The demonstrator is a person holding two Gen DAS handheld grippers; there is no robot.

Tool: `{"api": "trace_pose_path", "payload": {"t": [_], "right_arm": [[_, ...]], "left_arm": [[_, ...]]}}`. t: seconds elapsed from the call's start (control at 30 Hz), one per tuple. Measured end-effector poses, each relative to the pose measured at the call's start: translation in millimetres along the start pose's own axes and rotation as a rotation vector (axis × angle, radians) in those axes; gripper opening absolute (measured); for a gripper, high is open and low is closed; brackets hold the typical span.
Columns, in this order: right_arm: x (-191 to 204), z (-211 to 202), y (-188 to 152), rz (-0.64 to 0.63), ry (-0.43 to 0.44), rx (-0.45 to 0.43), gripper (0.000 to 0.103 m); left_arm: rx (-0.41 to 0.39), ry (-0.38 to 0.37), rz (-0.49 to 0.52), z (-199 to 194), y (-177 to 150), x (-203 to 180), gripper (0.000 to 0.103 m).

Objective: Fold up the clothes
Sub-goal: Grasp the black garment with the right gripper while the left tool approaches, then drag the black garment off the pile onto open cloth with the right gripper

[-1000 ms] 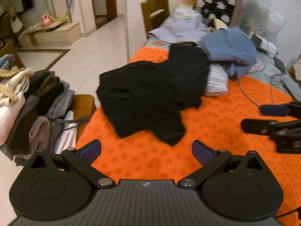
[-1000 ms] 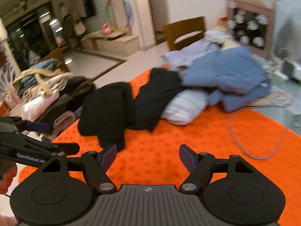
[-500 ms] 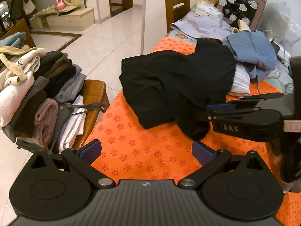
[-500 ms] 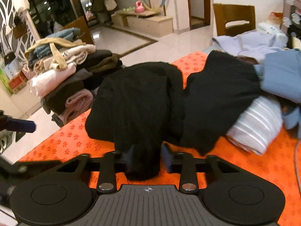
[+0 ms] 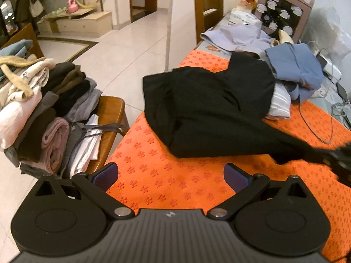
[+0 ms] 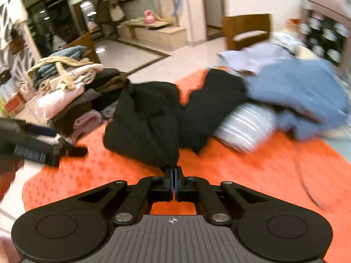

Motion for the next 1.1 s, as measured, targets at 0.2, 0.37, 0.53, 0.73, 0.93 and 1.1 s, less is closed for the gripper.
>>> {"api": "trace_pose_path", "payload": {"t": [0.2, 0.37, 0.53, 0.73, 0.93, 1.1], "right_arm": [[-44, -67, -49, 0.112, -0.150, 0.031, 0.004], [-87, -114, -94, 0.224, -0.311, 0.061, 0.004], [-132, -152, -146, 0.333, -0.488, 0.104, 0.004], [-157, -184, -179, 0.426, -0.560, 0.113, 0.008], [-142, -188, -162, 0.403, -0.533, 0.074, 0.038], [-123, -158, -130, 0.360, -0.402, 0.039, 0.041]], "left_arm": [[-0.007, -0.029, 0.050, -1, 1, -20, 0.103], [0.001, -0.089, 0.111, -2, -4, -43, 0.103], [0.023, -0.170, 0.175, -2, -12, -68, 0.103], [0.055, -0.234, 0.248, 0, -25, -97, 0.103], [0.088, -0.271, 0.290, 3, -33, -115, 0.103], [0.099, -0.292, 0.310, 1, -35, -121, 0.103]]}}
Point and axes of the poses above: each gripper's, at about its wrist camera, not at the fingertips, and z roughly the way its jaws point, x to its left, y to its top, the point moved 1 cm from there along z, roughly the way its jaws point, and after that the axes turned 4 degrees about -y, right-handed, at the moved point
